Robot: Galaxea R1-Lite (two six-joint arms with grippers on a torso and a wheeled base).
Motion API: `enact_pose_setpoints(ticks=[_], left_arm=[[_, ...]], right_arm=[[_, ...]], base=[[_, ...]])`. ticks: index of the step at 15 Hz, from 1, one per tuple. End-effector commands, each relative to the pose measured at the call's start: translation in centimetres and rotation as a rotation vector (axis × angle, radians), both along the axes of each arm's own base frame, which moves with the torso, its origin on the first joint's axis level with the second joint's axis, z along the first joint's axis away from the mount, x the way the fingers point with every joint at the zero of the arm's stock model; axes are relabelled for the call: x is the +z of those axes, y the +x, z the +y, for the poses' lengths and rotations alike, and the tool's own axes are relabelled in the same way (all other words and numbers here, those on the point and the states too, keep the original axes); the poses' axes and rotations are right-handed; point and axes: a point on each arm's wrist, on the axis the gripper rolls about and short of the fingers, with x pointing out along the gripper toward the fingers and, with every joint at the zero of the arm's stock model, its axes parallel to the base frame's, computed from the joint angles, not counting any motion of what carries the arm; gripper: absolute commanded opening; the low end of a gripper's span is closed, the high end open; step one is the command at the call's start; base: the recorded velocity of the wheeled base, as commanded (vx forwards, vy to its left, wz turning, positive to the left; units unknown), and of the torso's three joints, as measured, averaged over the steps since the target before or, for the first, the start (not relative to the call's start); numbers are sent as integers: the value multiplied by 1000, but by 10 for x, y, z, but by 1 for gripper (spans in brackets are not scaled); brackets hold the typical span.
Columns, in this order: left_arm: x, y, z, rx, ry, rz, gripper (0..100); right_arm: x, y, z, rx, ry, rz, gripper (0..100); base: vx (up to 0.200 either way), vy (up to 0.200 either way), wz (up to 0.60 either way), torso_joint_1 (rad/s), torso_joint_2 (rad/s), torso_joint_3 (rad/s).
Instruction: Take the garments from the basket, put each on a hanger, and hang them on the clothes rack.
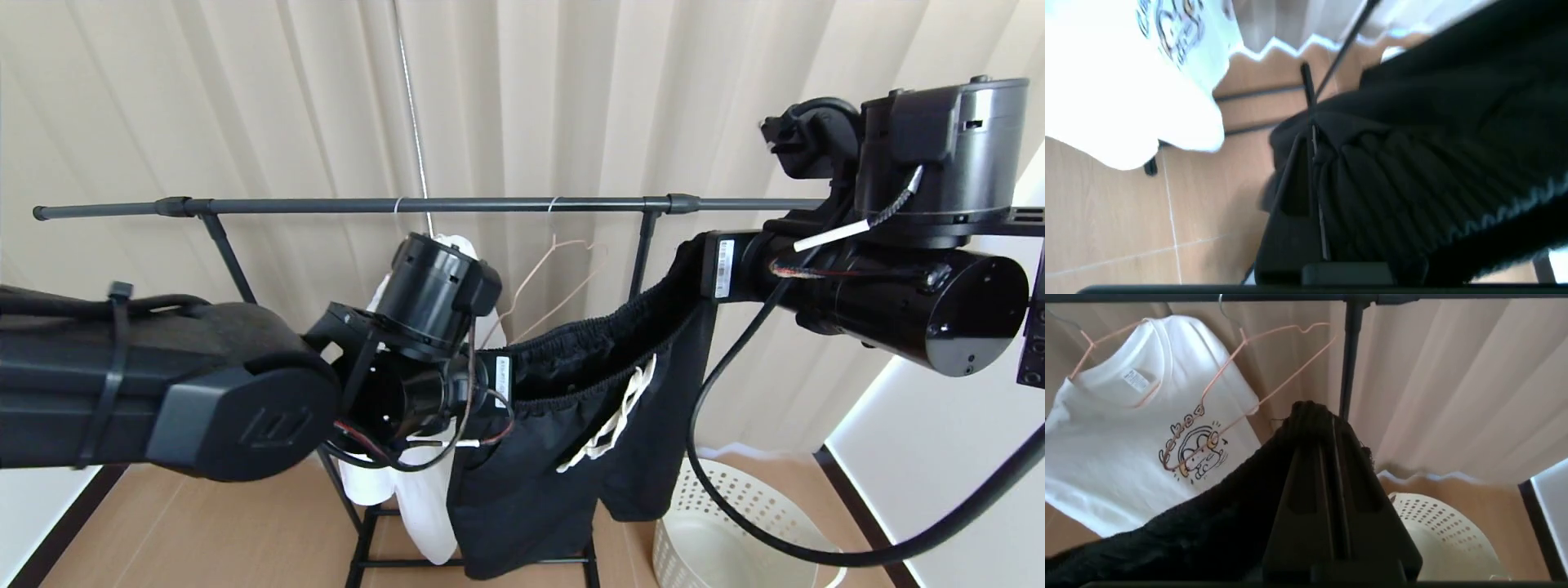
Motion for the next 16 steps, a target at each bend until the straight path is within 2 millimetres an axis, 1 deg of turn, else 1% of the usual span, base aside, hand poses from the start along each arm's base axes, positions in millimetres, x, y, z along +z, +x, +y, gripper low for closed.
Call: enact_pose_setpoints(ticks=[1, 2, 3, 5, 7, 10, 13, 15, 16], left_arm=[[31, -1, 13, 10, -32, -39, 0], [37, -4, 17, 11, -4, -6, 0], [39, -6, 19, 11, 13, 13, 0], [35, -12, 20, 3, 70, 78, 0], [39, -14, 23, 7, 99, 113, 0], [46, -17, 35, 41, 101, 123, 0], [44, -25, 50, 66, 110, 134, 0], [42, -27, 59, 85, 116, 141, 0], [41, -28, 63, 94, 119, 147, 0]], right_arm=[[-10, -8, 5, 18, -48, 23, 0], [-14, -10, 10, 12, -67, 25, 0], [-18, -15, 17, 30, -78, 35, 0], [-26, -19, 25, 40, -105, 47, 0], [-28, -20, 24, 18, -132, 50, 0], [-30, -20, 22, 5, -177, 49, 0], [-29, -7, 7, -54, -200, 51, 0], [-28, 4, -7, -104, -201, 54, 0], [-27, 13, -20, -149, -207, 57, 0]], base=[[0, 0, 0, 0, 0, 0], [0, 0, 0, 0, 0, 0], [0, 0, 0, 0, 0, 0], [0, 0, 0, 0, 0, 0], [0, 0, 0, 0, 0, 0], [0, 0, 0, 0, 0, 0], [0, 0, 0, 0, 0, 0], [0, 0, 0, 0, 0, 0], [0, 0, 0, 0, 0, 0]])
